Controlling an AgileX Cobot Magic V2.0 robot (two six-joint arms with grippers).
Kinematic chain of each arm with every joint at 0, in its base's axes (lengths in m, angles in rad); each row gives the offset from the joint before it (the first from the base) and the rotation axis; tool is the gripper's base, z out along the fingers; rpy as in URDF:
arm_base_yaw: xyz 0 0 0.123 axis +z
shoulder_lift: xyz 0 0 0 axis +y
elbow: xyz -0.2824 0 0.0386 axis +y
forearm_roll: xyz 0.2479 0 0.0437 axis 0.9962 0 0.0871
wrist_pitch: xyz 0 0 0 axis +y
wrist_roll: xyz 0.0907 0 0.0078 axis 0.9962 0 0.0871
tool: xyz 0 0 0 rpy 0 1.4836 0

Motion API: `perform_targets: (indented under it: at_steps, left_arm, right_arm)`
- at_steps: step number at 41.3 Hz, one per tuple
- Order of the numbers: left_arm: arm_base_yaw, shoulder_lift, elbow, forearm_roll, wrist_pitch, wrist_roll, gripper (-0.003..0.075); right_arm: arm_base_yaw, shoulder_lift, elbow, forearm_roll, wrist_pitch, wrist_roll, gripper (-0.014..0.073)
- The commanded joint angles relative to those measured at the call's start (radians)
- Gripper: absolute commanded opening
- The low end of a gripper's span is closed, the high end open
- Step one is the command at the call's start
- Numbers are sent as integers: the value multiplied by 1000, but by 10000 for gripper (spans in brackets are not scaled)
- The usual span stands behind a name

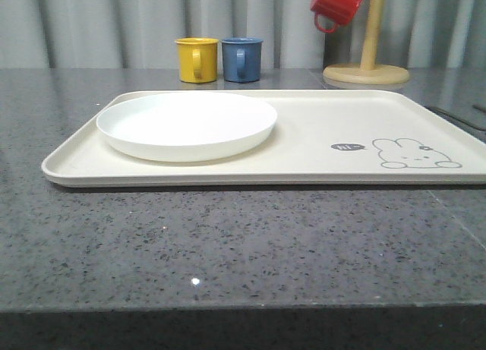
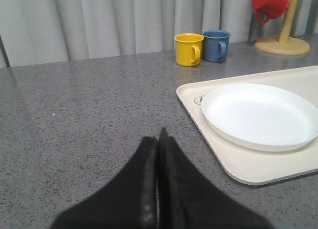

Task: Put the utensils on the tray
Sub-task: 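Withdraw the left gripper from the plate and hold still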

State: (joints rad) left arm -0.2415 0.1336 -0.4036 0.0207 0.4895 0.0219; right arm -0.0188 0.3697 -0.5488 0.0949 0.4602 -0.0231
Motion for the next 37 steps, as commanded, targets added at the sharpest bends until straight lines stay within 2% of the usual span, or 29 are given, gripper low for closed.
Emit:
perform_targets:
  at_steps: [1,5,25,37]
  left_arm:
    - [3,13,-28,-1,-84,-12,-19]
    - [3,13,-28,-1,-84,-12,-19]
    - [3,13,-28,-1,-82,-12,-19]
    - [3,13,-28,-1,-82,-12,-19]
  right_arm:
    - [-6,84,-55,-5,-34,-8,428]
    - [-6,196,-108,-7,5,-8,360]
    - [1,889,-544,-7,336,-9,358]
    - [13,1115,-690,11,365,-9,358]
